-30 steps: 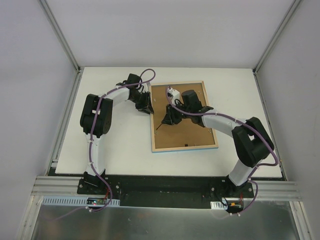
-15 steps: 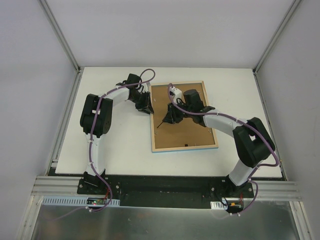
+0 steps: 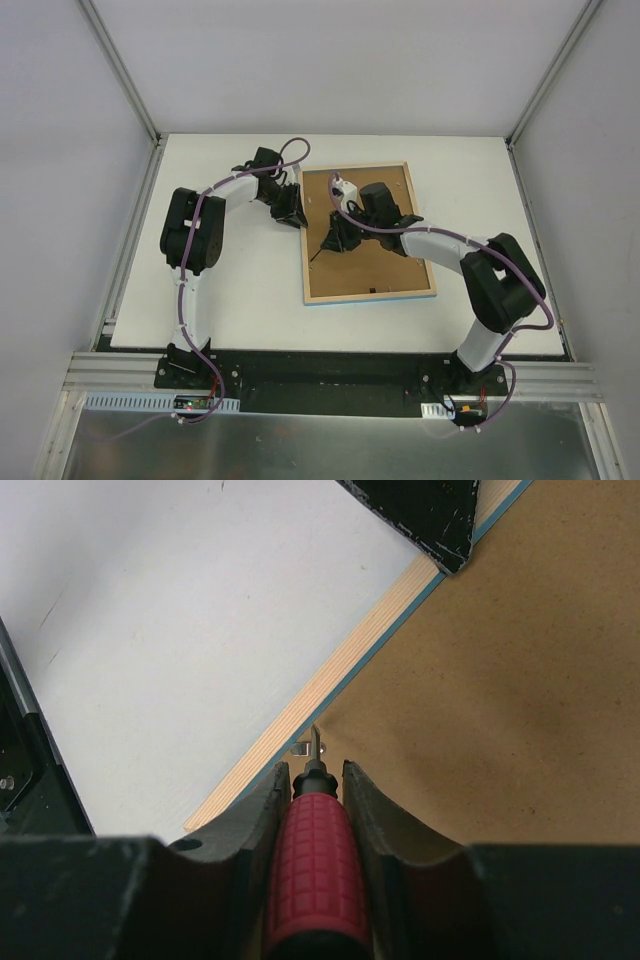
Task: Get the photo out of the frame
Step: Release the photo frame item from the photo frame.
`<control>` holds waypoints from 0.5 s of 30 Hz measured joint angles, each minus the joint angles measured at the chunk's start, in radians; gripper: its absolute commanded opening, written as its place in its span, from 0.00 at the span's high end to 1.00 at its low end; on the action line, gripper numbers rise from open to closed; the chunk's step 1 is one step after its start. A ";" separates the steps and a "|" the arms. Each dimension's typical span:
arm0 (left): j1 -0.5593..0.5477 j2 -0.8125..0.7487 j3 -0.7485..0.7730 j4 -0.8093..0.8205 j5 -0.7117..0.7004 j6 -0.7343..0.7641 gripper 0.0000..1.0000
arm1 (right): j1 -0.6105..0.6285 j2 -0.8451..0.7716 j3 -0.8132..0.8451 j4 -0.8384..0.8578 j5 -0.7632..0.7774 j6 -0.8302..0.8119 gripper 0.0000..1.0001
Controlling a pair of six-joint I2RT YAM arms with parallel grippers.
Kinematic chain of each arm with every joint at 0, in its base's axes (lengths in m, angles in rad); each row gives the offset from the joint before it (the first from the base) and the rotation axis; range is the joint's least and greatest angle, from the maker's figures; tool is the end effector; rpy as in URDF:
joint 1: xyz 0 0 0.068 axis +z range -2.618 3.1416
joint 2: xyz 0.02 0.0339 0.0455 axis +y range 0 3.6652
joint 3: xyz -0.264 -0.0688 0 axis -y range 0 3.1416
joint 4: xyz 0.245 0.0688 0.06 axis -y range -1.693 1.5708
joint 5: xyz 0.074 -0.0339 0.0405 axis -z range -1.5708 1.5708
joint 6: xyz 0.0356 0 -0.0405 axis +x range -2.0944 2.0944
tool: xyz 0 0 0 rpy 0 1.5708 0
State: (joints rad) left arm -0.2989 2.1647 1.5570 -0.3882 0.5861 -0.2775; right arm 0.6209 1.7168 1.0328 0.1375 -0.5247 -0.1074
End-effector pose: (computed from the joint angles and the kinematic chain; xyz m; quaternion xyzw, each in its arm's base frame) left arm 0.4333 -0.1541 0.1547 0.0917 0.9172 -0.3427 0.1815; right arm 0.2952 0.2331 0.2119 -0.4186 0.7414 0.3388 0.4004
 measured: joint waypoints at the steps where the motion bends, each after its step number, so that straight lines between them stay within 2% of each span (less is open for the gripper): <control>1: 0.000 0.000 0.000 0.000 0.000 0.000 0.91 | 0.002 0.002 0.000 0.000 0.002 0.000 0.99; 15: 0.005 0.003 0.000 0.002 0.009 0.000 0.91 | 0.024 0.013 0.001 -0.004 0.023 -0.002 0.99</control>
State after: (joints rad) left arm -0.2935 2.1677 1.5570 -0.3862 0.5953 -0.2779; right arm 0.6449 1.7294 1.0340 0.1337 -0.5022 -0.1089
